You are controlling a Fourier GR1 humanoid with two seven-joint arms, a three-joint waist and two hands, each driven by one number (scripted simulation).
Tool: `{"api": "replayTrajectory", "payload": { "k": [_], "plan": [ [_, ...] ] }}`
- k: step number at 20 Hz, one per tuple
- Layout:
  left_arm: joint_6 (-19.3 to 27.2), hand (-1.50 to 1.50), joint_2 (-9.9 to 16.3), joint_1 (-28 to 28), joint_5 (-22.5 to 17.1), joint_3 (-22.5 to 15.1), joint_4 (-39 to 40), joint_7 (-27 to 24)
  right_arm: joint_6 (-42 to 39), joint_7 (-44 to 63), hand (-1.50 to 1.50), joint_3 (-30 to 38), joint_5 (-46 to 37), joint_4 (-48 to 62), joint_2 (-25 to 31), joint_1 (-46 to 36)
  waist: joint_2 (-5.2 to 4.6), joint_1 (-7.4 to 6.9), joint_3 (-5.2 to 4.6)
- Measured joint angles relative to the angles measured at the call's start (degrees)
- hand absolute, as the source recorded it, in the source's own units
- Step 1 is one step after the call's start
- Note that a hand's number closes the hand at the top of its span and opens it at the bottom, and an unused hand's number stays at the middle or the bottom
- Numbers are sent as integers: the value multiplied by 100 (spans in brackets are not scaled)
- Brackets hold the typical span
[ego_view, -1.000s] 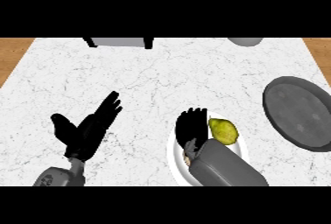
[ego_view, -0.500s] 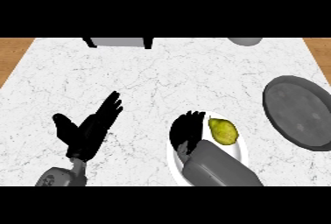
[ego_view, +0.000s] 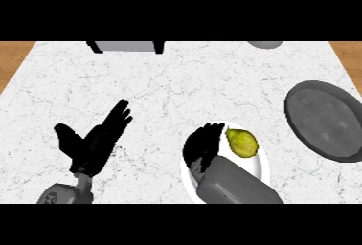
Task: Pick the cupcake from the plate and place it in the pan
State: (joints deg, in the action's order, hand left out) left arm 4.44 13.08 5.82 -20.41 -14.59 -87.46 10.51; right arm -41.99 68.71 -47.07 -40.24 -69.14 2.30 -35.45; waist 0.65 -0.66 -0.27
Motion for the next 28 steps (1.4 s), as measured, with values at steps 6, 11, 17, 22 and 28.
{"api": "replayTrajectory", "payload": {
  "k": [6, 11, 17, 22, 28],
  "plan": [
    [7, 0, -25, -26, 29, 23, -65, 59, -135, -13, -150, 63, -186, 37, -41, 68, -6, 29, 8],
    [6, 0, -91, -72, 84, 66, -48, -25, -240, -128, 150, 93, -525, -3, -94, 213, -3, 46, 9],
    [-86, 0, -93, -146, 138, 96, -135, -8, -508, -601, 150, -114, -1138, 60, -81, 186, -3, 32, 14],
    [-138, 0, -42, -247, 127, 192, -160, -17, -117, -664, 150, 344, -1420, -364, -45, 489, -7, 115, 25],
    [-141, 0, 26, -304, 46, 328, -229, 39, 1095, -867, 150, 1204, -1554, -1348, -95, 1157, -14, 248, 40]
  ]
}}
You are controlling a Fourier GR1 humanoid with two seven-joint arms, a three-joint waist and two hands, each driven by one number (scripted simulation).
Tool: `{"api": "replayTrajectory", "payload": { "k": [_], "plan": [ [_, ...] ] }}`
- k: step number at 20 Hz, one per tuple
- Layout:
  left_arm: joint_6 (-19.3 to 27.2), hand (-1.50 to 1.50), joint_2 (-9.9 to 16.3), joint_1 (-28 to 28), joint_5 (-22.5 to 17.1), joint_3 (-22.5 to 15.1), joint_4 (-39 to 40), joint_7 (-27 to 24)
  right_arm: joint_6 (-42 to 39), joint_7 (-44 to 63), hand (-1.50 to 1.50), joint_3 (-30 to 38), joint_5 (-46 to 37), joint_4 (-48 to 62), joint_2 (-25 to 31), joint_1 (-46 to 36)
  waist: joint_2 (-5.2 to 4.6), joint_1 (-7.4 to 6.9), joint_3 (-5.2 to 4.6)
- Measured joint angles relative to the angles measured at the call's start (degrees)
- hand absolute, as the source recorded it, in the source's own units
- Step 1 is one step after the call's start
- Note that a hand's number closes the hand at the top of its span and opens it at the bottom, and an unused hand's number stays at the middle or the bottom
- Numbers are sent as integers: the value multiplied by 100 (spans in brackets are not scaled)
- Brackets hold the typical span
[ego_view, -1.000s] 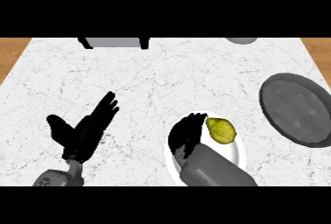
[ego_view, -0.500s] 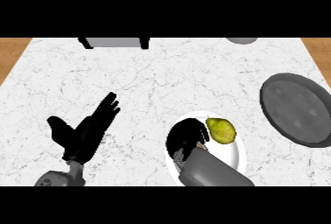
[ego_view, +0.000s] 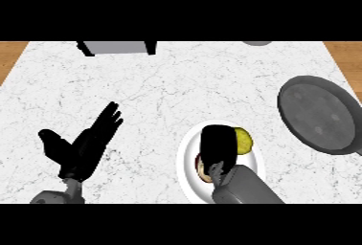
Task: Pick the cupcake from the plate and place it in the pan
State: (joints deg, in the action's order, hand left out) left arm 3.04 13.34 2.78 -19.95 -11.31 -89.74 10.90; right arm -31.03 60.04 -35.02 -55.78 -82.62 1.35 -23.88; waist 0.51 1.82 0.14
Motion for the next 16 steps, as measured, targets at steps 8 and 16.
{"api": "replayTrajectory", "payload": {
  "k": [8, 16],
  "plan": [
    [-24, 0, -33, 18, 20, 43, 117, -60, 1495, -18, 150, 90, -1429, -1466, 277, 293, 11, 12, -8],
    [-40, 0, -103, 23, 70, -8, 97, -55, 2829, -96, 150, 492, -2039, -2936, 56, 849, -15, -56, -6]
  ]
}}
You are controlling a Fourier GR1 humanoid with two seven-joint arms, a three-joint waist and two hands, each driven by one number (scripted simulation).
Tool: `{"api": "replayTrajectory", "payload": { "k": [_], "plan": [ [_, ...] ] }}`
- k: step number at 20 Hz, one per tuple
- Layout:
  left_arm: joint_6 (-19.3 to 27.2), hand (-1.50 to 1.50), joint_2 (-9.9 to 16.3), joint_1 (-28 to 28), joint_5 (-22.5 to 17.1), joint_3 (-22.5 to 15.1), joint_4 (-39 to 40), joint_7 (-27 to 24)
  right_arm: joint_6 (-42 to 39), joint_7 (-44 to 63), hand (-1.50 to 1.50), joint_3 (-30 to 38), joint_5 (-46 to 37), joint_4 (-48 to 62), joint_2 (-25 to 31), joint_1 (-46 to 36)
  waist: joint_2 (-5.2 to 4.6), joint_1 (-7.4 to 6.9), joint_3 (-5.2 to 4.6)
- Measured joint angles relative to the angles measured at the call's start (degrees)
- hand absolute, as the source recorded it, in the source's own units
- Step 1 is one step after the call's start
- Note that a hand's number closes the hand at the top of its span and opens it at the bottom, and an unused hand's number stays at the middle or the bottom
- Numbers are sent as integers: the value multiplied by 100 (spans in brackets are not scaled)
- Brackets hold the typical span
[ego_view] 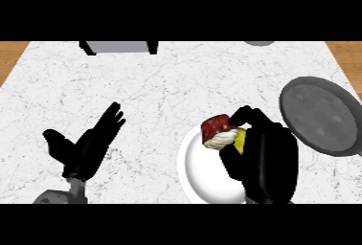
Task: Pick the cupcake from the plate and place it in the pan
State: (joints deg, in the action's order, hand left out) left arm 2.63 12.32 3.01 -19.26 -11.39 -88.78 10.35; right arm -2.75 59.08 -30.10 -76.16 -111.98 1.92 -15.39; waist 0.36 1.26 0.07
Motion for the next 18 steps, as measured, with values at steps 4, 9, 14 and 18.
{"api": "replayTrajectory", "payload": {
  "k": [4, 9, 14, 18],
  "plan": [
    [42, 0, -84, -42, 88, -118, -111, 68, 833, -327, 150, 516, 290, -190, 55, 494, -23, -61, 1],
    [-96, 0, -69, 11, 83, -13, -77, 110, 1660, -991, 150, 1317, 799, 233, 297, 776, -37, -106, -2],
    [-112, 0, -173, 86, 159, 7, -18, 101, 2137, -1707, 150, 2119, 1129, 1050, 798, 736, -43, -129, -4],
    [-61, 0, -298, 127, 270, -24, -3, 103, 2639, -2275, 150, 2764, 1408, 1796, 1120, 535, -46, -141, -4]
  ]
}}
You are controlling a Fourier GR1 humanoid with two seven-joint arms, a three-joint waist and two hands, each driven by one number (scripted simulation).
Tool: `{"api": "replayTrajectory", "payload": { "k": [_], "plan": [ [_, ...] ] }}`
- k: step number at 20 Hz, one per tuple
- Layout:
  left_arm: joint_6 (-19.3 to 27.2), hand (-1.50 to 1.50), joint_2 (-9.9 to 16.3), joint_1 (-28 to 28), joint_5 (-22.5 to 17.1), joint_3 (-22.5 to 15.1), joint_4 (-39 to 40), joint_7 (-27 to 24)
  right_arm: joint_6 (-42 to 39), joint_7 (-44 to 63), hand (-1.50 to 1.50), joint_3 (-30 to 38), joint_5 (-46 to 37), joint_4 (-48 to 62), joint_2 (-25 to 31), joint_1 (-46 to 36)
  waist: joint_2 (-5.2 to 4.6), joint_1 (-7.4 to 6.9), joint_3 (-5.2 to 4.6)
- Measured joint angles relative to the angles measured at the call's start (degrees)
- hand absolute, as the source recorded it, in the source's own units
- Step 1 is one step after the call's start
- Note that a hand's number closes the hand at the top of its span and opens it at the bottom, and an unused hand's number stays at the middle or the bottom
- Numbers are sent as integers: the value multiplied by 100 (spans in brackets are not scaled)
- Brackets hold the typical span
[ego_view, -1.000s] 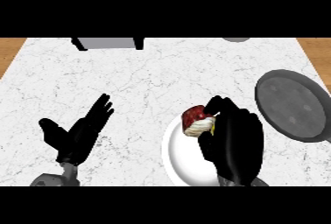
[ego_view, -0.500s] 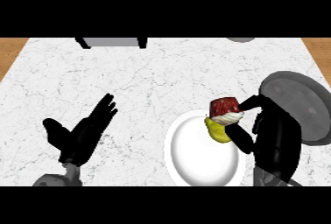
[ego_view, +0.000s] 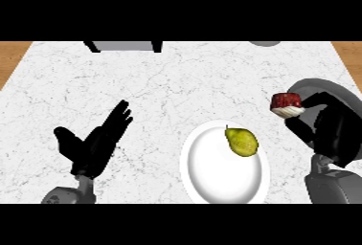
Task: Pick the cupcake from the plate and place it in the pan
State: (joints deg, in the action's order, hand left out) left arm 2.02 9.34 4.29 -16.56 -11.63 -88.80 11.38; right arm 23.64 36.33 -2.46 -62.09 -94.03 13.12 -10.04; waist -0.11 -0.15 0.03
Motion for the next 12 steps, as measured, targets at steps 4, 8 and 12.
{"api": "replayTrajectory", "payload": {
  "k": [4, 8, 12],
  "plan": [
    [-60, 0, 32, -42, -6, 44, -69, 56, 764, -479, 150, 634, 152, 1016, 251, -330, -9, -34, 3],
    [-133, 0, 26, 74, -18, 121, 39, 71, 1531, -1175, 150, 1213, 634, 2201, 525, -754, -18, -52, 5],
    [-133, 0, -17, -9, 38, 93, -89, 96, 2014, -2142, 150, 1690, 1351, 3449, 867, -1245, -23, -83, 7]
  ]
}}
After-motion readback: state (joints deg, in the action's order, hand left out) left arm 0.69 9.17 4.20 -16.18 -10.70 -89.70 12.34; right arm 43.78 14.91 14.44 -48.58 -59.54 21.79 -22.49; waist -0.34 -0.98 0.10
